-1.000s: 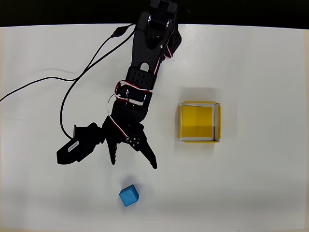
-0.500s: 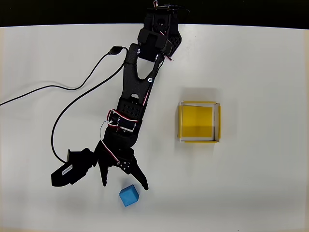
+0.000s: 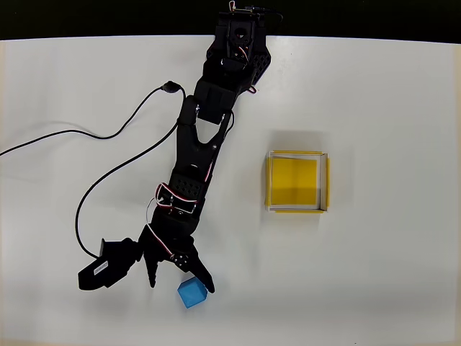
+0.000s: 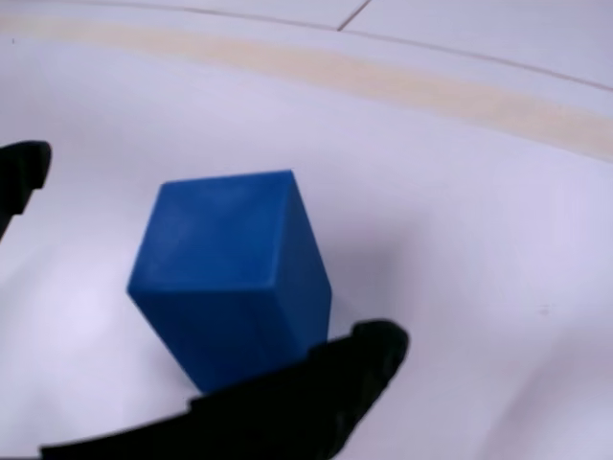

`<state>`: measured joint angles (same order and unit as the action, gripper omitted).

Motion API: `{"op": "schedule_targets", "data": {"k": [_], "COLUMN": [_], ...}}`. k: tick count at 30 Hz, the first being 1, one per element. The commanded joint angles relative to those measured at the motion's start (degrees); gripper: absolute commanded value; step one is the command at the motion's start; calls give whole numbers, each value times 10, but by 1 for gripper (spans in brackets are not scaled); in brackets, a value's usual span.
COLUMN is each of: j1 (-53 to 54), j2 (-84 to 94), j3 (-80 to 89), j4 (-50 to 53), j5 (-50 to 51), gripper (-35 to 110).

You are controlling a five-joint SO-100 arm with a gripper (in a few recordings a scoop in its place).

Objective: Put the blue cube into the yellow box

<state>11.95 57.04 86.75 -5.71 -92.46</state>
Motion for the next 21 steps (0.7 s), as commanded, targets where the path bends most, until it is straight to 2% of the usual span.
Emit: {"op": "schedule_targets", "data": {"k": [1,21], "j1": [5,-33], "j2": [18,-105], "j3": [-83,-172], "j4": [-32,-63], "j5": [-14,-4], "gripper": [64,58]}}
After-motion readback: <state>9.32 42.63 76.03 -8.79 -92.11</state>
